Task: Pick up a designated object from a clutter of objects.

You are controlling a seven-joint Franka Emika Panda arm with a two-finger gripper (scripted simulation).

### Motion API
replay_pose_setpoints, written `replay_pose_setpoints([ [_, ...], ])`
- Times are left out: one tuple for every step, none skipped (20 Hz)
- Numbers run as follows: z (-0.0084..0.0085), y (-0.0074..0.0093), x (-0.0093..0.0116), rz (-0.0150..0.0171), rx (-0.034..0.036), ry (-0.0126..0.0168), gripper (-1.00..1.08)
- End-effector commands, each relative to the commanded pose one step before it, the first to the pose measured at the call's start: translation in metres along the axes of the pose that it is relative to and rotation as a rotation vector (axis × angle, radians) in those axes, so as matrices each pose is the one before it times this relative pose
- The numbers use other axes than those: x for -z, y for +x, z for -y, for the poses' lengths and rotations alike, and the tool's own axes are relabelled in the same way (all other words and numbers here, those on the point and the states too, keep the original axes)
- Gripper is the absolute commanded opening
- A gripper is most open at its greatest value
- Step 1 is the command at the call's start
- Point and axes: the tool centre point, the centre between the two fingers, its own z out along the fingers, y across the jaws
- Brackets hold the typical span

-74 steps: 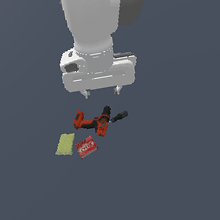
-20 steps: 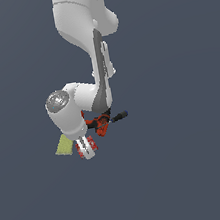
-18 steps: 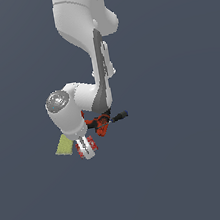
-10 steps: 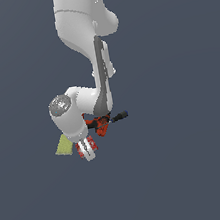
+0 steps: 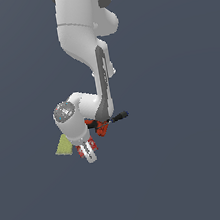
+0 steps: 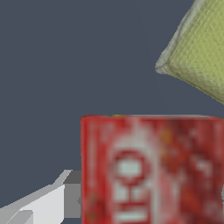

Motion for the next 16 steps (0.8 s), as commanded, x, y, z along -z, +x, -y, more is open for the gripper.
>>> replay_pose_setpoints([
  [0.00021,0.00027,-0.0009,-0.00042,-0.00012,0.00044,-1.0],
  [0.0,0.0,0.0,0.0,0.0,0.0,-1.0],
  [0.0,0.0,0.0,0.0,0.0,0.0,-1.0],
  [0.0,0.0,0.0,0.0,0.0,0.0,-1.0],
  [0.0,0.0,0.0,0.0,0.0,0.0,-1.0],
  [0.0,0.0,0.0,0.0,0.0,0.0,-1.0],
  [0.0,0.0,0.0,0.0,0.0,0.0,-1.0],
  [0.0,0.0,0.0,0.0,0.0,0.0,-1.0],
  [0.0,0.0,0.0,0.0,0.0,0.0,-1.0],
  [0.00057,-0.00015,0.00096,-0.00037,0.0004,0.00127,-1.0],
  [0.0001,-0.00012,0.00029,0.0,0.0,0.0,-1.0],
  [0.0003,-0.00036,0.00087,0.0,0.0,0.0,-1.0],
  [0.00051,-0.0006,0.00145,0.0,0.0,0.0,-1.0],
  [0.00071,-0.00084,0.00204,0.0,0.0,0.0,-1.0],
  [0.00092,-0.00108,0.00263,0.0,0.0,0.0,-1.0],
  [0.00113,-0.00132,0.00323,0.0,0.0,0.0,-1.0],
])
